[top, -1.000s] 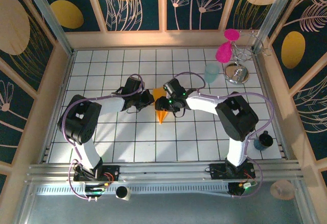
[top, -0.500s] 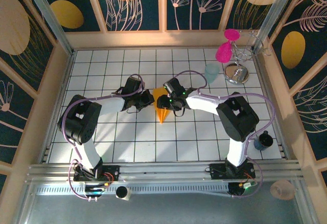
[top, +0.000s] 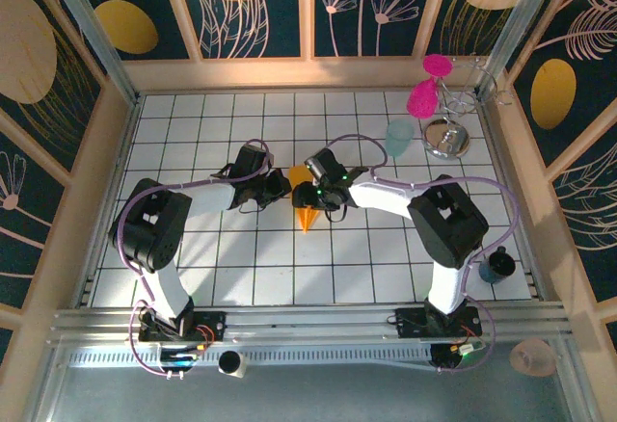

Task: Fold a paper plane with a square sheet of paper (pick it up from the middle)
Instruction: Turn over a paper plane at the center of the table, then move the paper plane to the top-center of the table.

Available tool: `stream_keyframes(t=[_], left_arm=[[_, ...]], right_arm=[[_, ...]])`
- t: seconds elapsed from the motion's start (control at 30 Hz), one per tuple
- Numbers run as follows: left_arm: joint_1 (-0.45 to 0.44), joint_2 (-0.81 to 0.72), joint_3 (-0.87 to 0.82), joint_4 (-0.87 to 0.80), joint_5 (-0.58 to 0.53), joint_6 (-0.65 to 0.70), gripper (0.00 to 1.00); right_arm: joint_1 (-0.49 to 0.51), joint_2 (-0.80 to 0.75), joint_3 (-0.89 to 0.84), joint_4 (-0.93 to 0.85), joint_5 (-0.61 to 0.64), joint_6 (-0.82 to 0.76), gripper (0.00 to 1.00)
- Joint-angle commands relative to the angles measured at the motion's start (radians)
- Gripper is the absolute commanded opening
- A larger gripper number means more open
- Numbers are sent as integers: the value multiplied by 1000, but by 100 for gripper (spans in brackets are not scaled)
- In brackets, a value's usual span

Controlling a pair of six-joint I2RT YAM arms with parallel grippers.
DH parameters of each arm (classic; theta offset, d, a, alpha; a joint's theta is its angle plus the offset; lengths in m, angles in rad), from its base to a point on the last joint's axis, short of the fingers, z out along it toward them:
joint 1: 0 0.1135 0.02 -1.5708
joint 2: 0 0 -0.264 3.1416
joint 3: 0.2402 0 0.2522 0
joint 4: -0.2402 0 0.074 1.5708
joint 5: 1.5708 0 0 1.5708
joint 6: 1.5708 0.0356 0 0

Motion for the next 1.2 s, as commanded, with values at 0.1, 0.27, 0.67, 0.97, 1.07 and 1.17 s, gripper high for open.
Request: stream_keyframes(t=[0.1,0.27,0.67,0.97,1.07,1.17], left_arm=[[-3,9,-13,20,26,-18,1],[-3,6,-16,18,26,-17,1],[-3,2,-13,1,16,-17,7],[27,-47,3,-67,-77,0,36],[50,-59,-1,-88,-93,13,43],[71,-71,-12,-105,-111,22,50]], right_arm=[[14,33,57,-45,16,-10,51],[15,45,61,-62,31,-7,48],[12,64,80,-106,77,7,31],[13,67,107,-187,168,1,23],[15,75,117,-202,174,3,23],[14,87,124,-207,170,5,23]])
